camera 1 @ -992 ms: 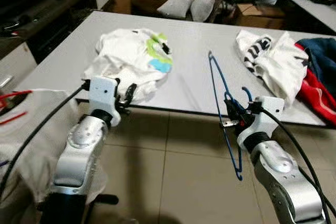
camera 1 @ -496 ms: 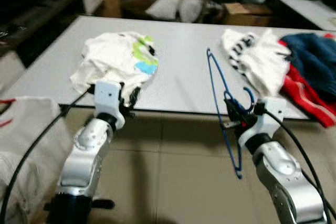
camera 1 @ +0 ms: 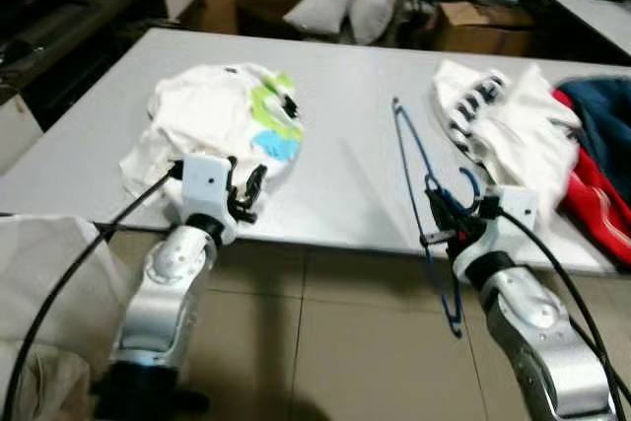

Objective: Hang hanger

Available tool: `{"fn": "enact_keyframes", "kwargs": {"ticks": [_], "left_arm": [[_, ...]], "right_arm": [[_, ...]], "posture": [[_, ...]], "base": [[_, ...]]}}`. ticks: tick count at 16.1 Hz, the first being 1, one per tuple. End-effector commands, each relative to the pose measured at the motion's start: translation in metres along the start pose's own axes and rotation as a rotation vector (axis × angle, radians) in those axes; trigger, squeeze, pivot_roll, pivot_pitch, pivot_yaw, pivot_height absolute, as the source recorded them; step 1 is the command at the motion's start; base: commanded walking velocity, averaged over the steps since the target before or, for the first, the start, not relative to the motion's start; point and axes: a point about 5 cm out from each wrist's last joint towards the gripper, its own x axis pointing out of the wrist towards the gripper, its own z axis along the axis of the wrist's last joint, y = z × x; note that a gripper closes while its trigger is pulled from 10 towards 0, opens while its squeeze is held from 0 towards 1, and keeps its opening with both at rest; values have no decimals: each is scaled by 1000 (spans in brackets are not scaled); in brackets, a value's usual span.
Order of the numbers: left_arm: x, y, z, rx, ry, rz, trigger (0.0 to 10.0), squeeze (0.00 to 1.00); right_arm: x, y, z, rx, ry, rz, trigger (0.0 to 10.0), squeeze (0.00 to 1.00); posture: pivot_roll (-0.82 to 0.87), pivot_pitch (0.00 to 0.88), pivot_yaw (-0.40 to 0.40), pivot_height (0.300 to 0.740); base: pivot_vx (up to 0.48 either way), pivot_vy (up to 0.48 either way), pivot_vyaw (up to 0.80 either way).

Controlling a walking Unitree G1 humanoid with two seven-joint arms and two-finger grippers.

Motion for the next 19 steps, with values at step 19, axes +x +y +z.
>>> {"fn": "enact_keyframes", "kwargs": {"ticks": [19], "left_arm": [[56,-128,-42,-26,242,-674,10000,31]], "right_arm": [[-10,-49,23,-33,-97,-265,10000,0]], "posture": [[-156,0,39,740]], "base": [[40,0,0]]}}
